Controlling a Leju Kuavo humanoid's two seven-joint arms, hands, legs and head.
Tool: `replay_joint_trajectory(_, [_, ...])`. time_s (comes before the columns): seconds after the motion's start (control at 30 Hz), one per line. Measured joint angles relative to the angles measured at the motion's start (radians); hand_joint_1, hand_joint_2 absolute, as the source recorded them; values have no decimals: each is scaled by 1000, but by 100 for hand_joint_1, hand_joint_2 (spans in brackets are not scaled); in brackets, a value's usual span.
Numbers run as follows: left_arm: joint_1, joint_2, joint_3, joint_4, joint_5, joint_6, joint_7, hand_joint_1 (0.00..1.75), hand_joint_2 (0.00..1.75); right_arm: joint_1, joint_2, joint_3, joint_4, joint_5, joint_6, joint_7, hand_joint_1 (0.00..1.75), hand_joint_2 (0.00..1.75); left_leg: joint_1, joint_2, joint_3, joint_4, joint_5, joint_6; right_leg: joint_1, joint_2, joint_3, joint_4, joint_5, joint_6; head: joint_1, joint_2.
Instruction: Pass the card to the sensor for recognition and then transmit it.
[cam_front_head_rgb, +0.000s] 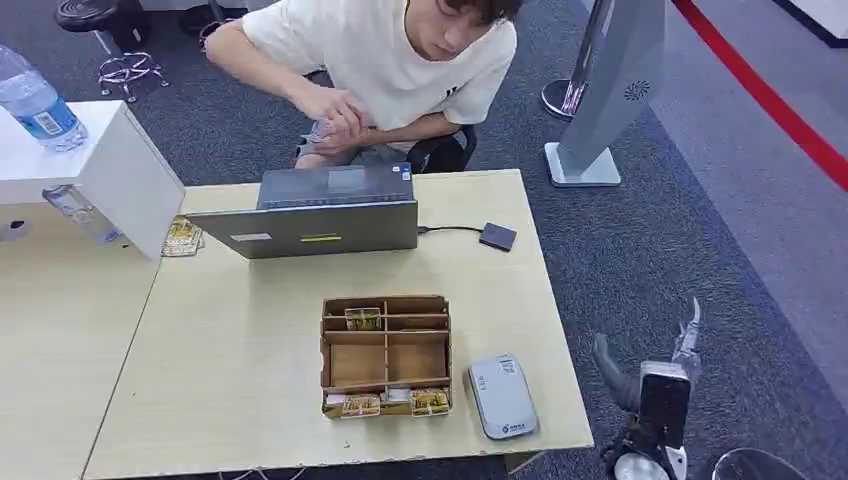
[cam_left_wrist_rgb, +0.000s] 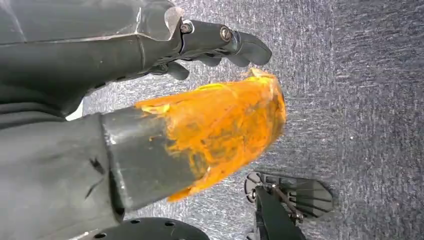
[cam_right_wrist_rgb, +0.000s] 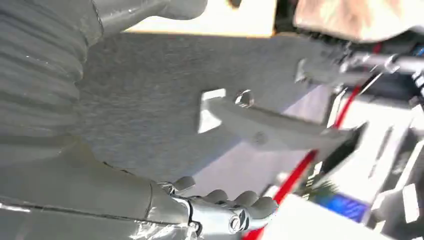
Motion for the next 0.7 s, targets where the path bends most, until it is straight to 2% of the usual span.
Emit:
replay_joint_trajectory(0.2, [0, 0, 11, 0, -17, 1, 8, 0, 0, 47, -3, 221, -92, 155, -89, 40, 0, 175, 0, 0, 0, 0, 0, 0, 0, 0, 0, 0, 0, 0, 0, 0])
replay_joint_trajectory(0.3, [0, 0, 15, 0, -19, 1, 10, 0, 0, 55, -12, 307, -116, 184, -110, 53, 0, 175, 1, 0, 0, 0, 0, 0, 0, 0, 0, 0, 0, 0, 0, 0])
replay_joint_trajectory(0.6, [0, 0, 17, 0, -26, 2, 10, 0, 0, 67, -25, 387, -140, 191, -113, 58, 0, 175, 0, 0, 0, 0, 0, 0, 0, 0, 0, 0, 0, 0, 0, 0])
replay_joint_trajectory(0.7, [0, 0, 17, 0, -31, 2, 10, 0, 0, 69, -29, 409, -153, 260, -114, 43, 0, 175, 0, 0, 0, 0, 0, 0, 0, 0, 0, 0, 0, 0, 0, 0])
